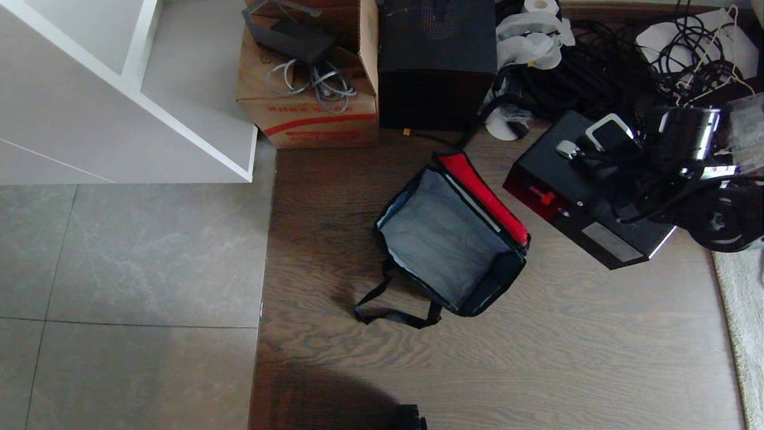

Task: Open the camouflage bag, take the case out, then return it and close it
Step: Place the black box back

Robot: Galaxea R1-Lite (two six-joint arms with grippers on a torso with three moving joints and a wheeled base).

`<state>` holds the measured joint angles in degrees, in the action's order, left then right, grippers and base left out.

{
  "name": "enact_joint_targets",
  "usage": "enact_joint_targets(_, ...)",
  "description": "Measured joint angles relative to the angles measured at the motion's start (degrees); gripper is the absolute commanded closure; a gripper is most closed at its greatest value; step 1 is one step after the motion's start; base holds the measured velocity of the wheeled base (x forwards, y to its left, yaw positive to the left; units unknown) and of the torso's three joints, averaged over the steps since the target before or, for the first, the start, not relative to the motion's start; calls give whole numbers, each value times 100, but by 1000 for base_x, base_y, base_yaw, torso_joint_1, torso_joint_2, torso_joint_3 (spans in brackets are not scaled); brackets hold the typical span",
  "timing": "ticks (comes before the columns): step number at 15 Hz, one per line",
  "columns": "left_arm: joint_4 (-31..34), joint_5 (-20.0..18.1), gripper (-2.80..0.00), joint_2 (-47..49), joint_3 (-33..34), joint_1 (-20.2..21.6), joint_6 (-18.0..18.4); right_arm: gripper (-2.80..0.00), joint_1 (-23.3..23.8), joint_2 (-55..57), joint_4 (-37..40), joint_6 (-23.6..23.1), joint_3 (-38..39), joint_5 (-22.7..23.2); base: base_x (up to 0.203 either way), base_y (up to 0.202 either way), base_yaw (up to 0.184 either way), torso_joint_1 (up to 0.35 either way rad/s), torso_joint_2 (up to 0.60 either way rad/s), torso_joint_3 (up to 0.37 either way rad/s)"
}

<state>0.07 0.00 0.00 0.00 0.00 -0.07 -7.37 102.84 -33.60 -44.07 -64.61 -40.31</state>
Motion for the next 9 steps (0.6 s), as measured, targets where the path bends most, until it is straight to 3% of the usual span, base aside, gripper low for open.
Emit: enact_joint_targets(9, 2, 0, 0, 0, 0, 0, 0, 0, 689, 1431, -22, 797, -453, 21, 0, 0, 0, 0, 0, 0)
